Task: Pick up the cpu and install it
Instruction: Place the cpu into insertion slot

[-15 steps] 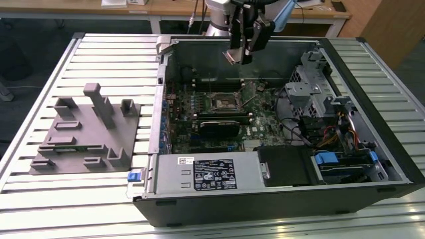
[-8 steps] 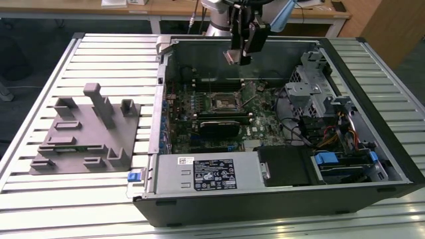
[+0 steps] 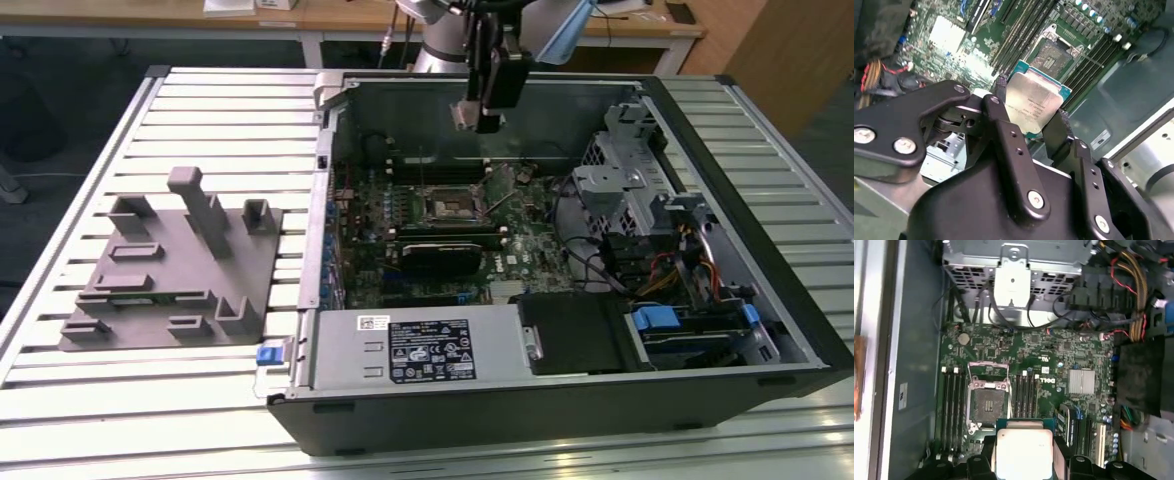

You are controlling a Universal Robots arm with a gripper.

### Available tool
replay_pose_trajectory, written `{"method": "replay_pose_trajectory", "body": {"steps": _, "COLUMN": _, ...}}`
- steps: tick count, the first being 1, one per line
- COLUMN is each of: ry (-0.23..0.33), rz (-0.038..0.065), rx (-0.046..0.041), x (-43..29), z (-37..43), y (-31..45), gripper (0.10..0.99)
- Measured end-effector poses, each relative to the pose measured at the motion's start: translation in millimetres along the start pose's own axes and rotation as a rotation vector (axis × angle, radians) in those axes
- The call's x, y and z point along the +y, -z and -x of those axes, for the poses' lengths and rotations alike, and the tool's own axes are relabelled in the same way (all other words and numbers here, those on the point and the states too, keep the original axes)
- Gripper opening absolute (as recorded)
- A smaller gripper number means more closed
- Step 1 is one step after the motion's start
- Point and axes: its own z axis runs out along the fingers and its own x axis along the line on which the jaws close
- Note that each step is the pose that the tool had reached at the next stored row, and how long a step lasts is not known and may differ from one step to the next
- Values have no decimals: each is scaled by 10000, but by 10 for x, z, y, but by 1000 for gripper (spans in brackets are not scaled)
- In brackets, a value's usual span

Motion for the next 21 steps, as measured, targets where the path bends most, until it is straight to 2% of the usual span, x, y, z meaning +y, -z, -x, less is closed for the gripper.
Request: {"method": "replay_pose_trajectory", "body": {"steps": 21, "ry": -3576, "rz": -56, "rx": -84, "x": -1, "z": -2, "y": -70, "gripper": 537}}
